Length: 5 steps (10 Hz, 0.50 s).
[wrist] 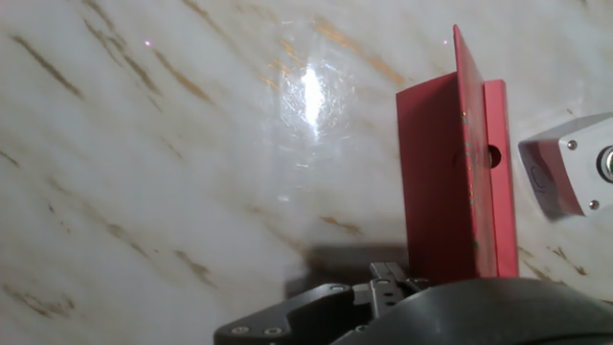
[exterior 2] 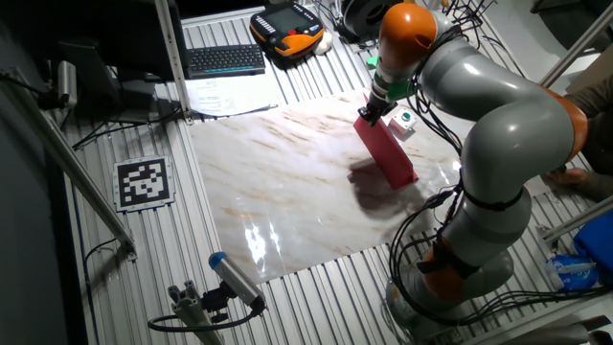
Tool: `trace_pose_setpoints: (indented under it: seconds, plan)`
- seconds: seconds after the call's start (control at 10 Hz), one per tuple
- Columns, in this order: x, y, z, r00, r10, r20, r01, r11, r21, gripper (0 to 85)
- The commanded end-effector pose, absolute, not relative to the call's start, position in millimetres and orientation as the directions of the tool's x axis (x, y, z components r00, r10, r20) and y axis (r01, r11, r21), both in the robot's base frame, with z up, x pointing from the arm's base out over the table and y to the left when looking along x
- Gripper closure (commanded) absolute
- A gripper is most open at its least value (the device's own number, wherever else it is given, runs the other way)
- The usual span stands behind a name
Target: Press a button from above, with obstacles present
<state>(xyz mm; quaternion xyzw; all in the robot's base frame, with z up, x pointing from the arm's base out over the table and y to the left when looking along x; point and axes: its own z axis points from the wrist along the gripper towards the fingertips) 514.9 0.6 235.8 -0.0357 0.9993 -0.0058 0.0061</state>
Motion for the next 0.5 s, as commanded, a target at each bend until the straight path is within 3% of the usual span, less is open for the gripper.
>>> trace_pose_setpoints:
  seconds: [0.0,0.4]
  plan:
    - [514.9,0.7,235.7,-0.997,-0.066,-0.03,-0.065,0.998,-0.022,85.0]
    - [514.9,0.7,235.7,-0.999,-0.003,-0.042,0.0,0.998,-0.055,85.0]
